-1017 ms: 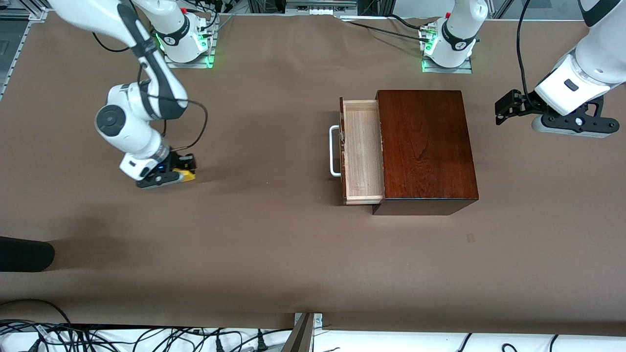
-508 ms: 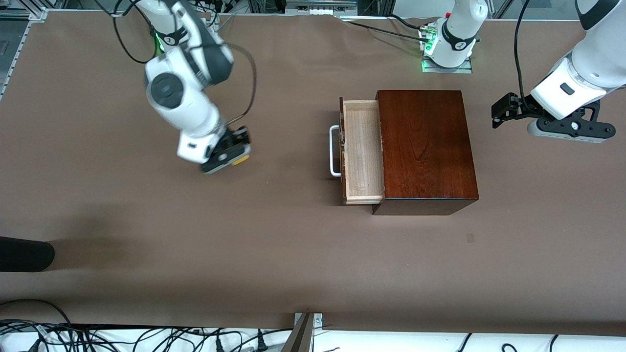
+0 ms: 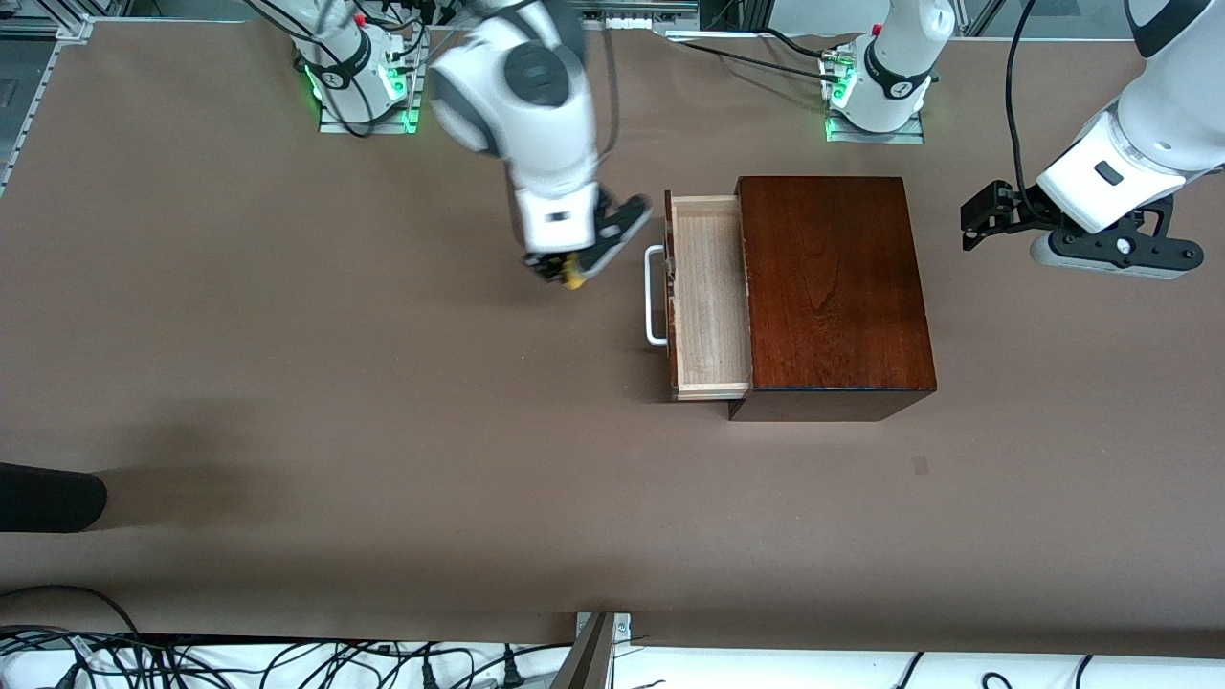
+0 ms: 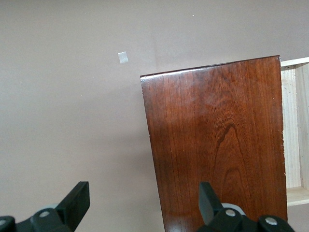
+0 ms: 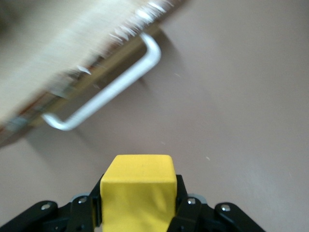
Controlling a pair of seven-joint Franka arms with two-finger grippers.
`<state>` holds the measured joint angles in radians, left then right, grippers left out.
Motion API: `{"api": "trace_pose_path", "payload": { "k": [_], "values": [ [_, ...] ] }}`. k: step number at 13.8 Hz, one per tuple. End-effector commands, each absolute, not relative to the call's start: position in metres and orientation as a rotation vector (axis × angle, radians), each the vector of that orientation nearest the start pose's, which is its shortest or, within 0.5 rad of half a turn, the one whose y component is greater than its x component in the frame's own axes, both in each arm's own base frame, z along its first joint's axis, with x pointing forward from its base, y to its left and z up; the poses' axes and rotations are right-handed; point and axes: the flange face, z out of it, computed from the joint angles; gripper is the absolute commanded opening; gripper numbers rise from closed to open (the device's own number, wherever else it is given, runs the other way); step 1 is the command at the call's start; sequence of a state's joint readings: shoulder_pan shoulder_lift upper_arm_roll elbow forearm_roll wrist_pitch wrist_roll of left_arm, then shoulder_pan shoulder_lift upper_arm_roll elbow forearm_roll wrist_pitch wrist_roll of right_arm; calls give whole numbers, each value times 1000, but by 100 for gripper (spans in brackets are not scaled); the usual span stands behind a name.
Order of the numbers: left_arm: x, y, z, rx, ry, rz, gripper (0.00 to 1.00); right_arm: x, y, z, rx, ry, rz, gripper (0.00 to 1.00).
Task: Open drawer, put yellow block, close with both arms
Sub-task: 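Carry the yellow cube with the right gripper into the open drawer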
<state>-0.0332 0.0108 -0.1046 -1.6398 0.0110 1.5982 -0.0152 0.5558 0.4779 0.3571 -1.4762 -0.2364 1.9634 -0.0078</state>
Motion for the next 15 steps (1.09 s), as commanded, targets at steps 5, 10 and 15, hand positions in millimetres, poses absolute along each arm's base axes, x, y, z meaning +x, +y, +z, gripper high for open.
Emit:
{"api": "trace_pose_path", "payload": {
  "k": [5, 10, 15],
  "values": [
    [556, -78, 596, -3120, 202, 87, 100, 419, 631, 435, -2519, -1932, -275, 0],
    [554, -78, 595, -3118, 204, 111, 100, 397, 654, 401, -2395, -2098, -254, 0],
    [554, -78, 594, -3118, 206, 116, 100, 402, 661, 359, -2287, -2209, -238, 0]
  ]
}}
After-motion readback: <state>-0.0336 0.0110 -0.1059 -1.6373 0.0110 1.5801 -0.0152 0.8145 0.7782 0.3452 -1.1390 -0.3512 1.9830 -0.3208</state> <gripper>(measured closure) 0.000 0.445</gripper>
